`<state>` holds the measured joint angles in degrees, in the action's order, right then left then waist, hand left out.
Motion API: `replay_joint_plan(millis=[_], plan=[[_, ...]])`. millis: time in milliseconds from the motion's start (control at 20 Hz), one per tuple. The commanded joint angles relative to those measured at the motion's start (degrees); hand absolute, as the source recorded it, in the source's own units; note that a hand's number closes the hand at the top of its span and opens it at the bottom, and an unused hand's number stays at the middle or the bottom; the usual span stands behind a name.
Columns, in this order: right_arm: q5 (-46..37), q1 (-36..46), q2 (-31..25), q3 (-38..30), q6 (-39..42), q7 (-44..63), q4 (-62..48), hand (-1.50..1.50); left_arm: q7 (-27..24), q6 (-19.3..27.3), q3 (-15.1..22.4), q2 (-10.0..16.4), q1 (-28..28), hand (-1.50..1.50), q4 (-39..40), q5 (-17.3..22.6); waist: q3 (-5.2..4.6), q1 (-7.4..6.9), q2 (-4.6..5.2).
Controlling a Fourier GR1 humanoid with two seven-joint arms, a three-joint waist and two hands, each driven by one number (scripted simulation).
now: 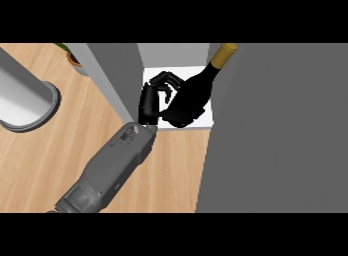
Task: Pick up the wine, place it into the cabinet and close the cabinet
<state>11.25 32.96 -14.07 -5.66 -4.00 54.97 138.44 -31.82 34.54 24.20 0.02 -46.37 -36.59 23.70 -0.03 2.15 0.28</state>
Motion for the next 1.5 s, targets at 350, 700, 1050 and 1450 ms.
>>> replay_joint_plan(millis=[350,700,1050,1450], plan=[[2.68,-4.44,1.73,1.62,0.53,-0.19,4.47,-1.50,-10.17,-4.94,-5.93,-0.02,-4.81,1.50,11.49,7.94,-0.01,0.47,0.31],[1.49,-3.49,3.14,3.25,0.04,-1.54,2.53,-1.50,-11.60,-6.17,-8.89,-0.01,-8.97,1.50,19.19,11.63,-0.03,1.04,0.59],[3.79,-3.28,1.97,1.34,0.47,0.54,5.22,-1.50,-10.72,-6.26,-10.65,-0.02,-14.42,1.50,23.48,11.36,-0.01,1.03,0.38],[3.30,-0.34,2.12,2.41,0.27,1.14,3.40,-1.50,-9.88,-1.22,-10.30,2.22,-18.75,1.50,31.79,8.01,-0.01,2.42,1.08]])
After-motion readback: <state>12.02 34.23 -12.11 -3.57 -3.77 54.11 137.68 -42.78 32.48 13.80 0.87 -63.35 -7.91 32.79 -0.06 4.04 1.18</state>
